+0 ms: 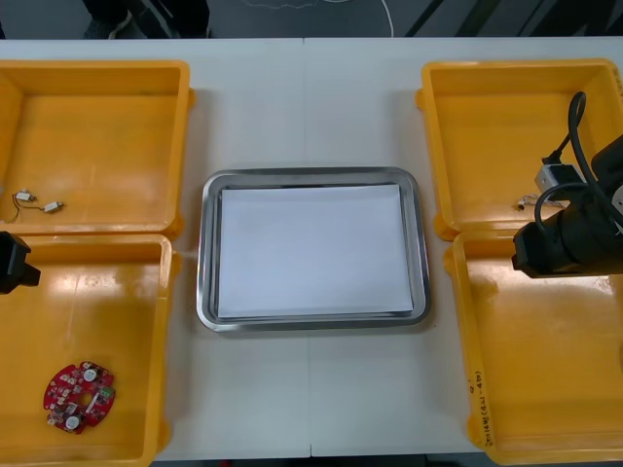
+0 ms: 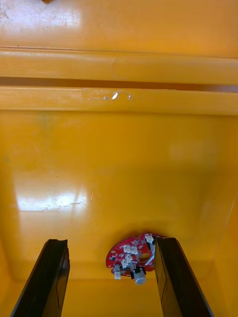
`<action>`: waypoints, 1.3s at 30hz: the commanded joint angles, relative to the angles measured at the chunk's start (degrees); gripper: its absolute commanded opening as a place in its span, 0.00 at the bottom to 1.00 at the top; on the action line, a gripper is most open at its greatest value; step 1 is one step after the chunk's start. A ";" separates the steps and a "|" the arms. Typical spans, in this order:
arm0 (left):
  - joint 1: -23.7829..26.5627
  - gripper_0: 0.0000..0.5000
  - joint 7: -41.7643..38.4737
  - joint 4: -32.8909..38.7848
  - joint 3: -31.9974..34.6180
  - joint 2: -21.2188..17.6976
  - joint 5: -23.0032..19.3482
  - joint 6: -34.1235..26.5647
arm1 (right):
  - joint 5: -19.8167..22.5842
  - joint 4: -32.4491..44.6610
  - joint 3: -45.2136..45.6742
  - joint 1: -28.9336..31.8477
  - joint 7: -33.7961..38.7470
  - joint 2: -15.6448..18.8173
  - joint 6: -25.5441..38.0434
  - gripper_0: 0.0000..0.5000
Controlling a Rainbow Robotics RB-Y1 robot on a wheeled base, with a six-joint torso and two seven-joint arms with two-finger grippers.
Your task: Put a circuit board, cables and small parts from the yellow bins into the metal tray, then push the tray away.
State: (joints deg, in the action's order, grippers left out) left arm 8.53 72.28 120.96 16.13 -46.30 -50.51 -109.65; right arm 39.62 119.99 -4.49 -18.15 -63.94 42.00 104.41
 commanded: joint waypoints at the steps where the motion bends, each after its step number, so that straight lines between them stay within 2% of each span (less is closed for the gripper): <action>1: -1.33 1.00 5.24 0.41 1.63 -2.57 0.15 -0.35 | -0.16 0.42 1.50 0.57 -1.45 0.27 -0.34 1.00; 39: -1.33 1.00 5.24 0.41 1.63 -2.57 0.15 -0.35 | -0.16 0.42 1.50 0.57 -1.45 0.27 -0.34 1.00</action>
State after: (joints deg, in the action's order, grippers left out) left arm 8.53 72.28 120.96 16.13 -46.30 -50.51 -109.65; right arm 39.62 119.99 -4.49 -18.15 -63.94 42.00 104.41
